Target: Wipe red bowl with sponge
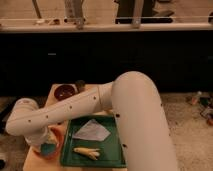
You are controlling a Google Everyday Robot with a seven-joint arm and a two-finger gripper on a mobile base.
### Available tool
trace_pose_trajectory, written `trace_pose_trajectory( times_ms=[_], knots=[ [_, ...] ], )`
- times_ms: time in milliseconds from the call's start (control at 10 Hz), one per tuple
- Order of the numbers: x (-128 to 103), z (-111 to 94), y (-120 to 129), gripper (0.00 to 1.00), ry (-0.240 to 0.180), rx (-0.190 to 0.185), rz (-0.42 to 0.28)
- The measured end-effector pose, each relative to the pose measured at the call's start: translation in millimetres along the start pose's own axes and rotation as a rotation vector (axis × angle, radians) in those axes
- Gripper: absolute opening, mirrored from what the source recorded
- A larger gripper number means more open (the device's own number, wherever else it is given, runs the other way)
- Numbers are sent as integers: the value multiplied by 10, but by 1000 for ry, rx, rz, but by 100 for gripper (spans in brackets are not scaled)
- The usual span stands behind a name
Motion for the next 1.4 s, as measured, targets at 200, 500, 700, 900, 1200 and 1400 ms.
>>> trace_pose_trajectory(
  times_ms=[200, 500, 700, 900, 1200, 1400],
  knots=[
    [48, 34, -88, 0, -7, -6, -12],
    [102, 148, -182, 0, -20, -10, -23],
    [122, 270, -149, 0, -32, -2, -14],
    [139, 396, -113, 0, -36, 12, -1],
    [202, 472, -38, 0, -37, 16, 25],
    [275, 464, -14, 0, -31, 18, 30]
  ],
)
